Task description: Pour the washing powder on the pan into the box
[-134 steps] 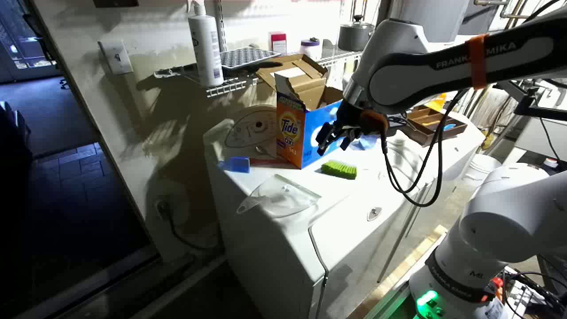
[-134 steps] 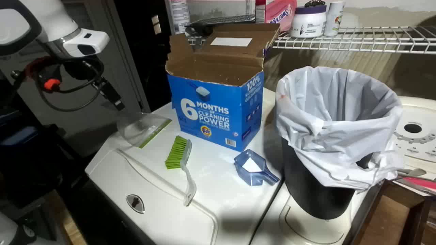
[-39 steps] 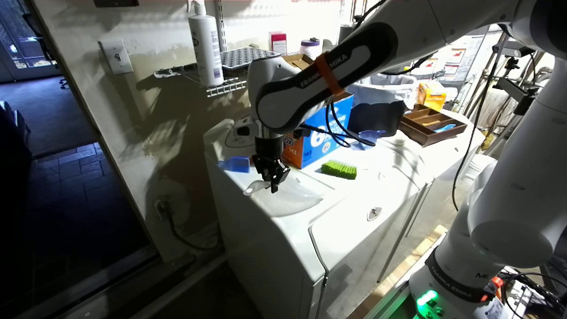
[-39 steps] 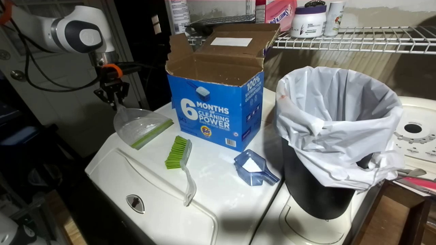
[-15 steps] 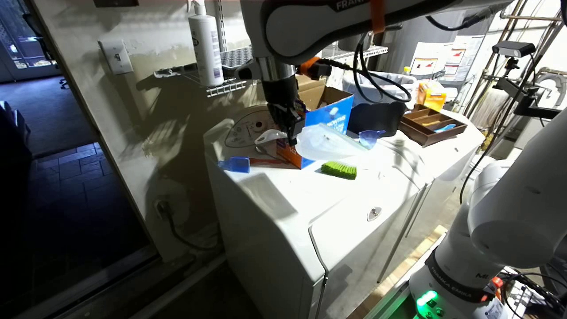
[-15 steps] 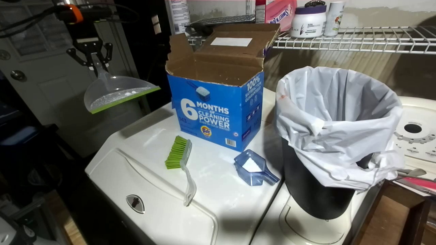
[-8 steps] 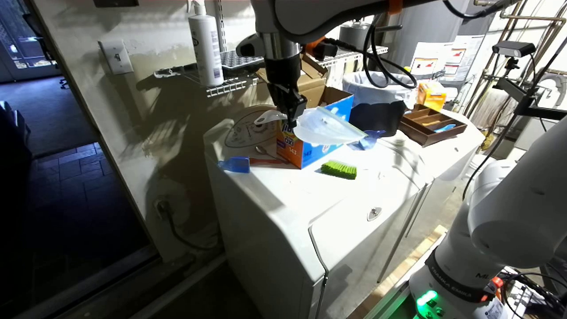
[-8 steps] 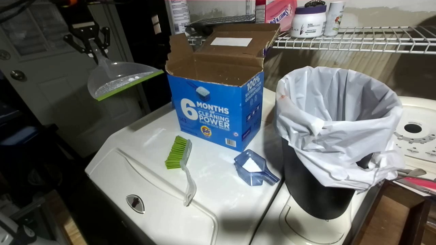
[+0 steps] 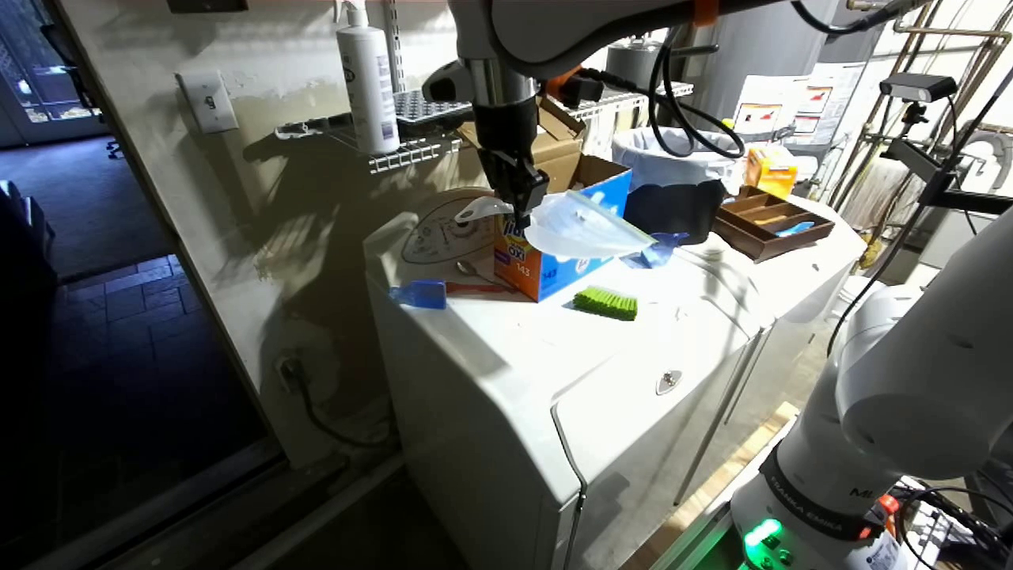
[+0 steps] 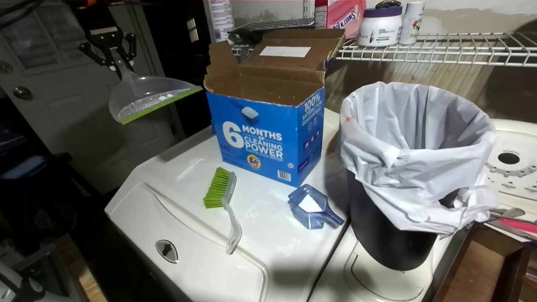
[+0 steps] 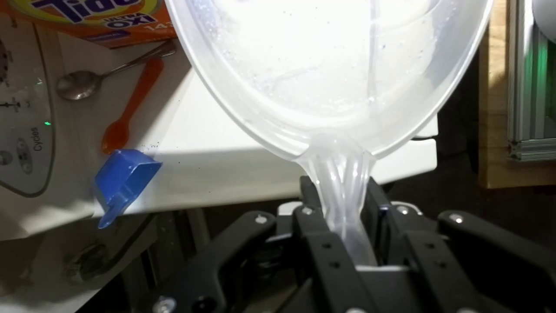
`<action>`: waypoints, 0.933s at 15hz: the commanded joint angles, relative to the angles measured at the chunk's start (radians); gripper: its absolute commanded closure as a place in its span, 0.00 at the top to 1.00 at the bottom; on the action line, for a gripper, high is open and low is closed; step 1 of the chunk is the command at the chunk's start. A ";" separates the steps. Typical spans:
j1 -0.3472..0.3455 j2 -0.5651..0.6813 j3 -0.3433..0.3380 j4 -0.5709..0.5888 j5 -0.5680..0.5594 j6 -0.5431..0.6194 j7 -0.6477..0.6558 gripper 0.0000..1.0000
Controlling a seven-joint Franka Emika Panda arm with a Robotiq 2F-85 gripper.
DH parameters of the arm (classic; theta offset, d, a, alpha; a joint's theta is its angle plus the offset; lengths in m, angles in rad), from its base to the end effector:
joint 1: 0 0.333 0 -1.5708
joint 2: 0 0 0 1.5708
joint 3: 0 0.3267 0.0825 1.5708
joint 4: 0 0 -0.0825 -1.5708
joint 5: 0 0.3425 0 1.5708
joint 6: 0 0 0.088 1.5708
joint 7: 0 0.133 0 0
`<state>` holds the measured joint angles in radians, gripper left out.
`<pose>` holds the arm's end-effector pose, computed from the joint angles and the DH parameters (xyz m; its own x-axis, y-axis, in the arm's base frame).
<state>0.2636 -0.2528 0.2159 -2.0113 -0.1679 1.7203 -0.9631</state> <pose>0.3905 0.1906 0.5508 0.1135 0.9722 -0.2047 0.9916 -0.0979 0.0850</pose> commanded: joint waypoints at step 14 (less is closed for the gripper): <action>-0.018 -0.054 -0.127 0.066 0.035 -0.045 -0.315 0.07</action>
<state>0.2565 -0.2955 0.1023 -1.9776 -0.1551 1.7114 -1.1967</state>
